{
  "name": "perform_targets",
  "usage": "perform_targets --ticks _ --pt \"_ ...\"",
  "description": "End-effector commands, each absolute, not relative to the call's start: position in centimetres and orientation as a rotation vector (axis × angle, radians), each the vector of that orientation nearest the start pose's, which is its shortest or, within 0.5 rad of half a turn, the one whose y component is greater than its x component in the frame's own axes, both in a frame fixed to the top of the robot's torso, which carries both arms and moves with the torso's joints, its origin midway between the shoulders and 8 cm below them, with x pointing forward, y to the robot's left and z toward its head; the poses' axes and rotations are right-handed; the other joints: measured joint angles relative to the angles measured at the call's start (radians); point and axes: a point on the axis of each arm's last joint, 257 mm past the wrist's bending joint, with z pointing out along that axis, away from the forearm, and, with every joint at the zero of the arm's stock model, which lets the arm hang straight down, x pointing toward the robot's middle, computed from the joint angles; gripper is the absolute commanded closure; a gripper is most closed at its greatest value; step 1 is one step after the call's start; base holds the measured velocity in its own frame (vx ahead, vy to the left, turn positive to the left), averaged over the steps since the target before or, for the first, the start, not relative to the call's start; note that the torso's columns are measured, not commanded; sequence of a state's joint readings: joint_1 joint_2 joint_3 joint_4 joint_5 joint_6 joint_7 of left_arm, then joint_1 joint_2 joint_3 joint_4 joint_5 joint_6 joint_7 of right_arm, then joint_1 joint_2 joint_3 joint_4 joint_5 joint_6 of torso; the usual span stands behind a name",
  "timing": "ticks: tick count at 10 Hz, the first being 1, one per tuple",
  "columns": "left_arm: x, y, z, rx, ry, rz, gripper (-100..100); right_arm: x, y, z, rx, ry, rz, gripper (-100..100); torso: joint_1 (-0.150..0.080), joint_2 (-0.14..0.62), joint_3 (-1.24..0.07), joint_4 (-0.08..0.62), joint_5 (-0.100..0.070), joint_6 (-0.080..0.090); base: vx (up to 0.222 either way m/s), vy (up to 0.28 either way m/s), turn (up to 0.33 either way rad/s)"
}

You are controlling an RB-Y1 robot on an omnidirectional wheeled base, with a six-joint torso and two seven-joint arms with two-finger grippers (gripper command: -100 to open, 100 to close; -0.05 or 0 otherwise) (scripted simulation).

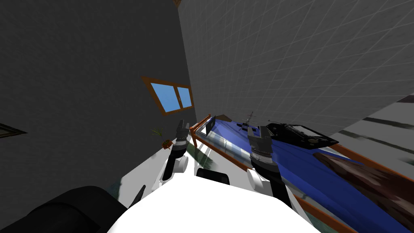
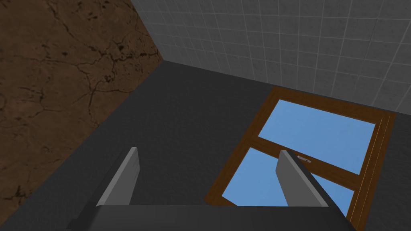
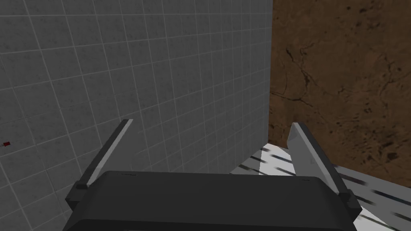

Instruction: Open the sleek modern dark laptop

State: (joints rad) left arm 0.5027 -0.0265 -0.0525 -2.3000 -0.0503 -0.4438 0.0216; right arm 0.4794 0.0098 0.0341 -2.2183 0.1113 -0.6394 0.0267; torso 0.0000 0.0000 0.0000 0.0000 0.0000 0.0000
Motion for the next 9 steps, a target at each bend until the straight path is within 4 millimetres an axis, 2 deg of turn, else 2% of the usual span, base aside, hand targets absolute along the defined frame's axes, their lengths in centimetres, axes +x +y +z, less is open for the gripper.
perform_targets --ticks 1,9 --pt "35.20 26.03 2.18 -0.692 0.640 -1.332 0 33.67 -24.82 2.81 0.507 0.613 1.278 0 0.000 0.040 -0.082 0.041 0.000 0.000 0.000 0.000 0.000" --pt "35.20 26.03 2.19 -0.691 0.640 -1.333 0 33.66 -24.82 2.82 0.507 0.613 1.278 0 0.000 0.618 -1.234 0.617 0.000 0.000 0.000 0.000 0.000"
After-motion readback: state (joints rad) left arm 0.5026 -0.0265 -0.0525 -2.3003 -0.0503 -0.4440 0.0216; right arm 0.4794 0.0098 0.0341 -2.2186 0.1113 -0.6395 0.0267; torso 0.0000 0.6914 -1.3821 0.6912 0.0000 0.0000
